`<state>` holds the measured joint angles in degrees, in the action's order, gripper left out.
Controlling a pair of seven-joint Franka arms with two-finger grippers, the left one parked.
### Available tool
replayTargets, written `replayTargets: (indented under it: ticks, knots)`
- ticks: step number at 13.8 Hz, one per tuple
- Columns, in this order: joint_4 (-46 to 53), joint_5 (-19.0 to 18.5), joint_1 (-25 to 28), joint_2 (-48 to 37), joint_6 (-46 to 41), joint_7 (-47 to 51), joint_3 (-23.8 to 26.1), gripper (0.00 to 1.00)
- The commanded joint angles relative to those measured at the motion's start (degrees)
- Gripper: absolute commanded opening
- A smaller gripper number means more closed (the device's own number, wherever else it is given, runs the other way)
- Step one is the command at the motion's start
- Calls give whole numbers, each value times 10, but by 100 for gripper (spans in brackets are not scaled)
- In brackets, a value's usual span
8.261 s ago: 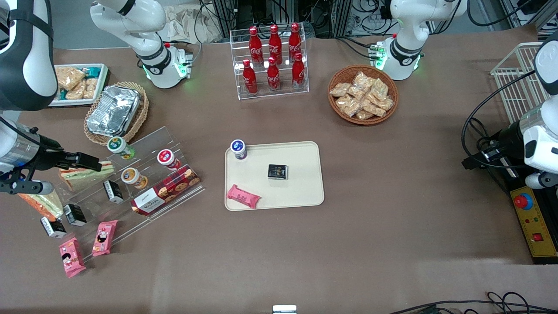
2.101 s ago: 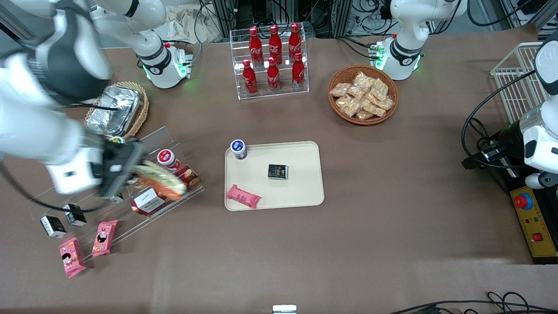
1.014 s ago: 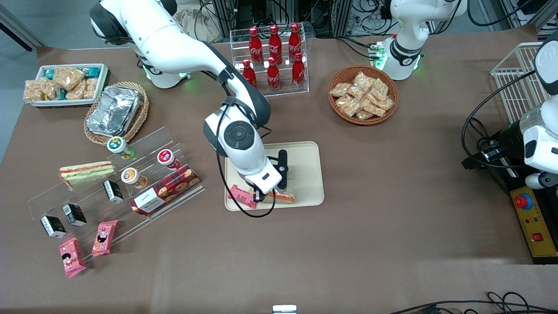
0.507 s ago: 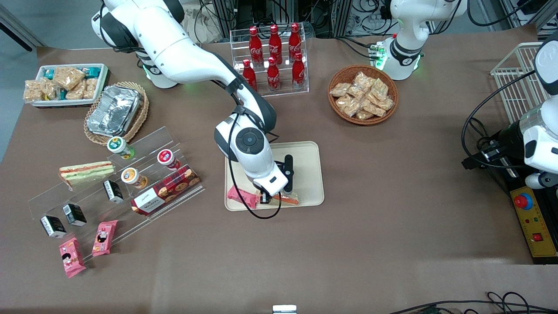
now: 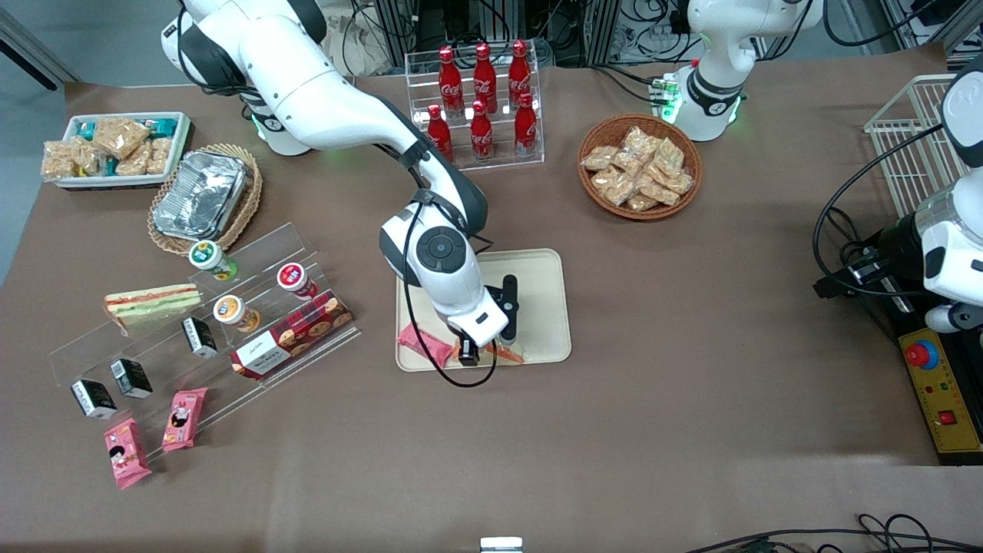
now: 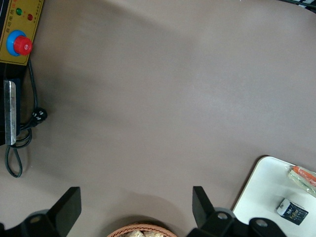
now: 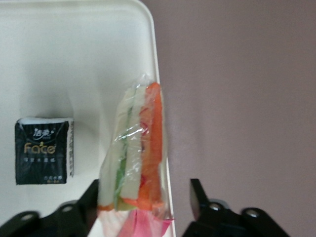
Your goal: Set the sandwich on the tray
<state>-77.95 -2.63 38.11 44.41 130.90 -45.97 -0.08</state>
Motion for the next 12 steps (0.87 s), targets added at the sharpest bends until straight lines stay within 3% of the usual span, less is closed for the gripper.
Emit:
replayTargets:
  ticks: [1,2,5,12]
  knots:
    - [6,2,-17,-27,-6,7,1,100]
    - [4,5,-36,-46,-23,5,3,100]
    - [4,82,-91,-108,-124,4,-3,100]
    - [5,76,-266,-228,-305,9,-5,100]
